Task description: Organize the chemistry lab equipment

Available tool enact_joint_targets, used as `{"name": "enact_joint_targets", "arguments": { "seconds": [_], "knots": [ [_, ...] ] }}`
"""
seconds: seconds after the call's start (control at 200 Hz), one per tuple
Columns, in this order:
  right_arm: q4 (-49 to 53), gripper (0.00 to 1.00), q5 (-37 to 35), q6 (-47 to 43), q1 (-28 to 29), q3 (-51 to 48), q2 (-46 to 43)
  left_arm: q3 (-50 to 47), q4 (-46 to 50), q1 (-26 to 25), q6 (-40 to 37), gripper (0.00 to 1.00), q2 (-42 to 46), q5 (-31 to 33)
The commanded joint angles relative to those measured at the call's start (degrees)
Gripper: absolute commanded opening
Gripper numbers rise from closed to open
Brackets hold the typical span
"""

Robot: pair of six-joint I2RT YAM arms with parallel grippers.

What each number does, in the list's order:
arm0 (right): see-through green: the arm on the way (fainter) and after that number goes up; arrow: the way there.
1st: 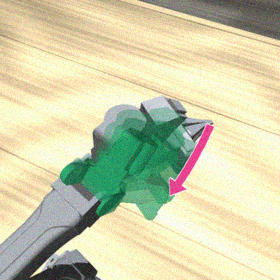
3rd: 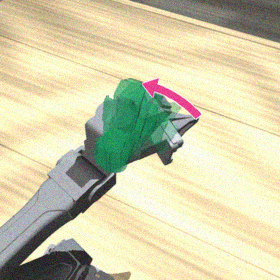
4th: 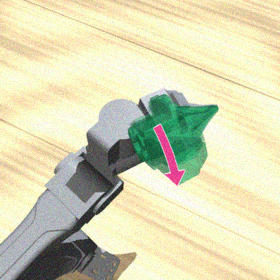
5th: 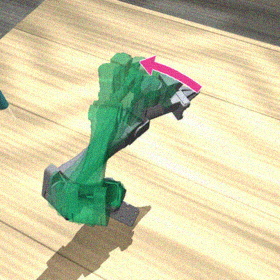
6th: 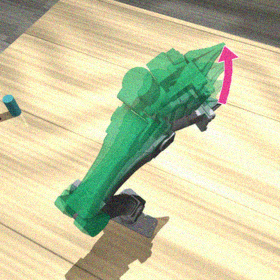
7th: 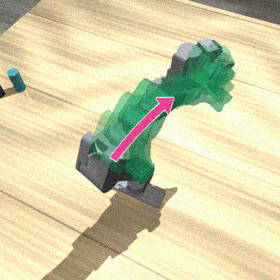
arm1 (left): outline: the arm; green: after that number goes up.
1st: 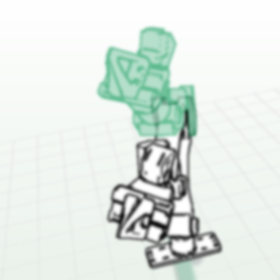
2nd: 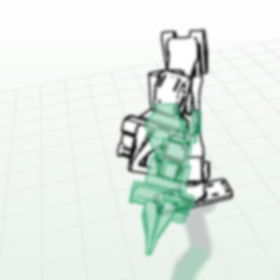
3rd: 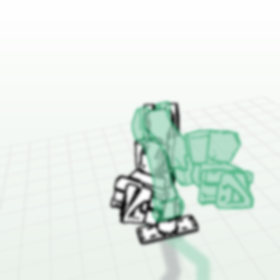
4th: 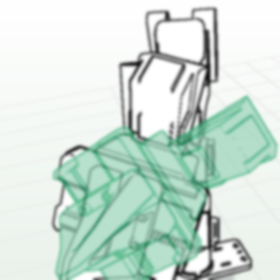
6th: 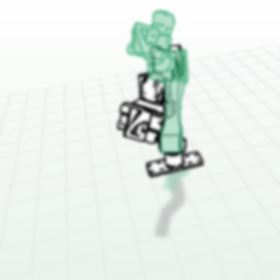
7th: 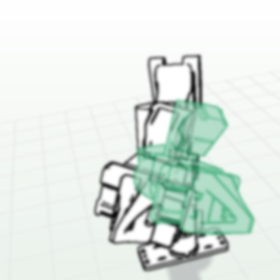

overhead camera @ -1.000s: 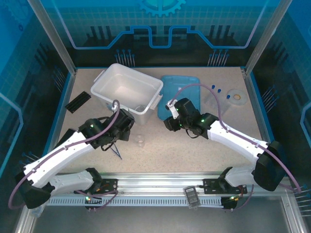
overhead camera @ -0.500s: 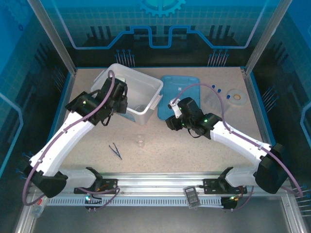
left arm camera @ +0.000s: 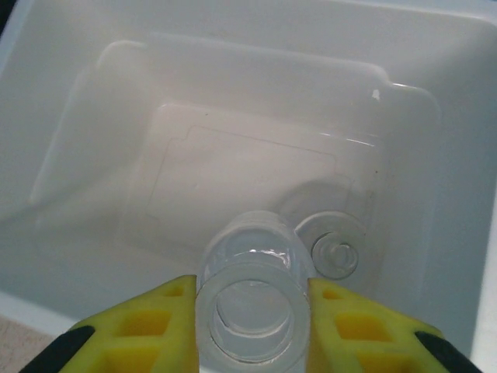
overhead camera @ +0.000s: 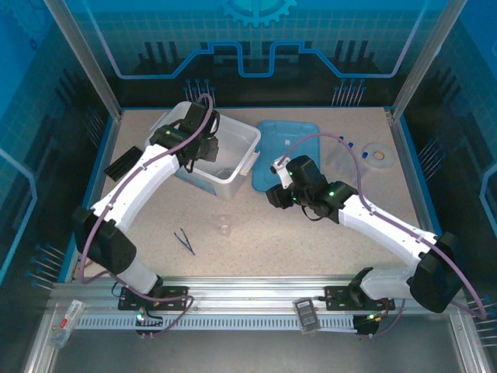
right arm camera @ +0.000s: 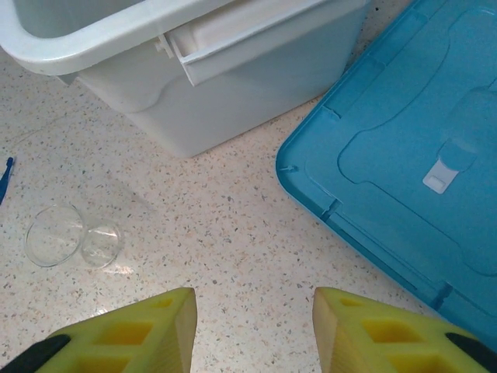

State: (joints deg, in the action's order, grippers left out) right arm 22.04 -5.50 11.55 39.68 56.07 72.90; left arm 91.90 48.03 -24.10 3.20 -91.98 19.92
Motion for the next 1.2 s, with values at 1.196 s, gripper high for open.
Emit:
{"name": "enact_joint_targets", "arguments": {
  "seconds": [1.196],
  "knots": [
    [1.1,0.45,0.0,0.4,-1.6,-0.7,0.0,0.4,-3.2,5.1,-3.9,0.25,-15.2,-12.1]
  ]
}}
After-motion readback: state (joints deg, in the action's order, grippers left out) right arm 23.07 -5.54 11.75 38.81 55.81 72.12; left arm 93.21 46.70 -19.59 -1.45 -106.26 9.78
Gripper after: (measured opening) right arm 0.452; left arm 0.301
